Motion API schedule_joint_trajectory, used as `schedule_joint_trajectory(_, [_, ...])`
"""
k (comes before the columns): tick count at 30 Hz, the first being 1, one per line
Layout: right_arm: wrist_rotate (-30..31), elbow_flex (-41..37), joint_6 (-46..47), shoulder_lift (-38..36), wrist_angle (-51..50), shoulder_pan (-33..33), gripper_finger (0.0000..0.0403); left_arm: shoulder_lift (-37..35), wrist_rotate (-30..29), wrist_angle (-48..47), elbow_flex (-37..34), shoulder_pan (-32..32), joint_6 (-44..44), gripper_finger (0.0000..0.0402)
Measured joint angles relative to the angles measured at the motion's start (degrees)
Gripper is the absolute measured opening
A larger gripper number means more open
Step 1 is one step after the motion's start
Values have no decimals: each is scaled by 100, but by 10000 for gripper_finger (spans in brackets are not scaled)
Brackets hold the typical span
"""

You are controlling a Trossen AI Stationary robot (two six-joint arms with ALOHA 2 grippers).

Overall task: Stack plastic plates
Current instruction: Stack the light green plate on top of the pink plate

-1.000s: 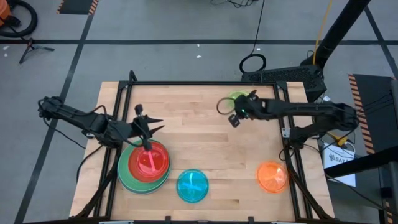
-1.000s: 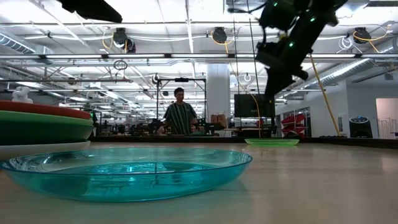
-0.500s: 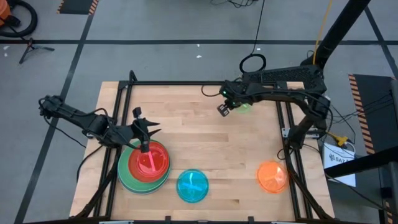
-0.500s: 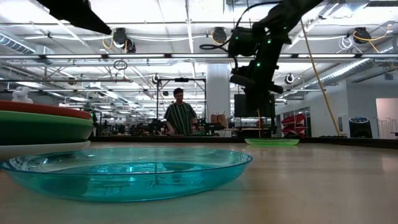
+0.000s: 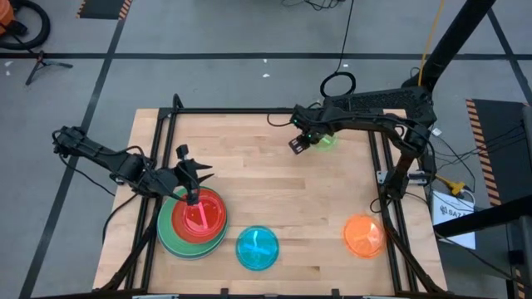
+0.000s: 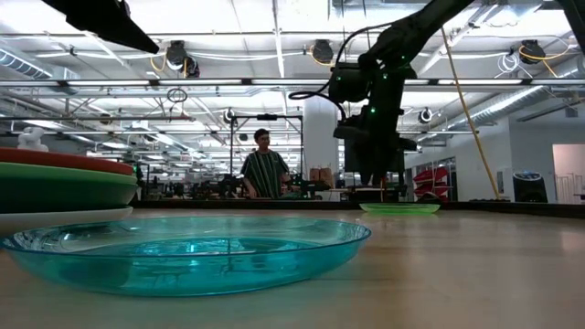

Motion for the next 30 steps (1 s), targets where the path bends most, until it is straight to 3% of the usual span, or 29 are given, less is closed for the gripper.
schedule_joint_trajectory(6, [757,0,258,-2,-2,44,170,0,-1,7,0,0,25,113])
schedule_joint_trajectory(16, [785,-9,121,390,171,189,161,2,-2,11,2,0,52,113])
schedule_joint_trajectory(20, [1204,-11,136,661,167,195,160,2,-2,9,2,0,49,113])
schedule_joint_trajectory(30, [1269,2,-75,997,349,197,159,2,-2,7,2,0,55,113])
